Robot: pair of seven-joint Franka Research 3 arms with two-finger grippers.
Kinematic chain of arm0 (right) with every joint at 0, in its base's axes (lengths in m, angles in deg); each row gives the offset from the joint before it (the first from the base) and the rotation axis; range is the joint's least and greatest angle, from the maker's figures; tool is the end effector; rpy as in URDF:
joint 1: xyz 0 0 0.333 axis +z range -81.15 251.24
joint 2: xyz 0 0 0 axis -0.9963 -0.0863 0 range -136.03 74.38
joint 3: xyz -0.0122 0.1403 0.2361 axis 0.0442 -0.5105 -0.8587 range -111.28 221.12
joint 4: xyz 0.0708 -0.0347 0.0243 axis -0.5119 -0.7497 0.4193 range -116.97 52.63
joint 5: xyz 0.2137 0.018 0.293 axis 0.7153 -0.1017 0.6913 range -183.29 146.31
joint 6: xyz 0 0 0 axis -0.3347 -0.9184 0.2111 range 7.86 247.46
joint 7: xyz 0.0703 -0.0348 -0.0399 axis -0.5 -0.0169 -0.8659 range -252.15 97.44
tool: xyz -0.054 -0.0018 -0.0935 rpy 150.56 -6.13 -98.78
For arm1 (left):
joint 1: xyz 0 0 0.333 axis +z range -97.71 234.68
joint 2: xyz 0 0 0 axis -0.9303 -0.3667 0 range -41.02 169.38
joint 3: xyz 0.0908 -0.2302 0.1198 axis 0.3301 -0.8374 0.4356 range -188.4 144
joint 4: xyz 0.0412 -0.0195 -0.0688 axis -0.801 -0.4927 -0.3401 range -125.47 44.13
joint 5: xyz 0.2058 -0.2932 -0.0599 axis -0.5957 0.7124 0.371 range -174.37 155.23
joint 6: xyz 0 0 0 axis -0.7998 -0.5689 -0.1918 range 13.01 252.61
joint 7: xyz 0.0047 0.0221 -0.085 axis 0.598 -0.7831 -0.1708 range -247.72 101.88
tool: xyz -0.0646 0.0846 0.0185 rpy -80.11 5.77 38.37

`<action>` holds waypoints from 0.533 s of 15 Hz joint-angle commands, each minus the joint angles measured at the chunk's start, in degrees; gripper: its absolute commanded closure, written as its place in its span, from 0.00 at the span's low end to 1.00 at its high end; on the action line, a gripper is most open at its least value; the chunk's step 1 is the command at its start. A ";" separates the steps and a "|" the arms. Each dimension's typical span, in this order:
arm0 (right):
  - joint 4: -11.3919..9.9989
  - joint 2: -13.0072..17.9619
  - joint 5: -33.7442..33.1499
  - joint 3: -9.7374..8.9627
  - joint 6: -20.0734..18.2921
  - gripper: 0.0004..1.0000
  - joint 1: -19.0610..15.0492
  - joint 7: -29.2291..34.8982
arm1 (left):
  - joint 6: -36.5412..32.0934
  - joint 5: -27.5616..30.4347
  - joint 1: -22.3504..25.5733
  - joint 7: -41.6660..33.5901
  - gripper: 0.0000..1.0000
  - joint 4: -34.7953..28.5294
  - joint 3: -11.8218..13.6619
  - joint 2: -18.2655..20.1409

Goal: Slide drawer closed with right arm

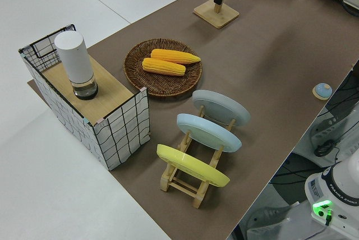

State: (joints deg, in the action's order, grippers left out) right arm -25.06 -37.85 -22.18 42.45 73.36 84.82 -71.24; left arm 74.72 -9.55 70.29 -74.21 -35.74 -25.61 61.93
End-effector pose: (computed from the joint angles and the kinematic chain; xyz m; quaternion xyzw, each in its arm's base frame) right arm 0.5473 0.1046 0.5621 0.9984 0.0532 -0.0017 0.0195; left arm 0.5292 -0.0141 0.5834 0.9995 -0.0253 -0.0166 0.0012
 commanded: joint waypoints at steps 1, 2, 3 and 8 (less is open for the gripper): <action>-0.78 0.44 0.97 -0.45 -0.44 0.02 -0.83 -1.64 | -1.13 -0.98 0.22 -0.56 0.01 1.49 -0.37 -0.65; -0.78 0.35 1.14 -0.45 -0.44 0.02 -1.35 -1.64 | -1.13 -0.98 0.22 -0.56 0.01 1.40 -0.37 -0.65; -0.69 0.35 1.23 -0.36 -0.44 0.02 -1.44 -1.38 | -1.13 -0.98 0.22 -0.56 0.01 1.49 -0.37 -0.65; 0.98 0.08 1.15 -0.01 -0.35 0.02 -2.06 2.05 | -1.13 -0.98 0.22 -0.56 0.01 1.49 -0.37 -0.65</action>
State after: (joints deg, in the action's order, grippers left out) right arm -24.76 -37.96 -22.12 42.66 73.27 83.89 -70.79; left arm 74.72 -9.55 70.29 -74.21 -35.74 -25.61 61.93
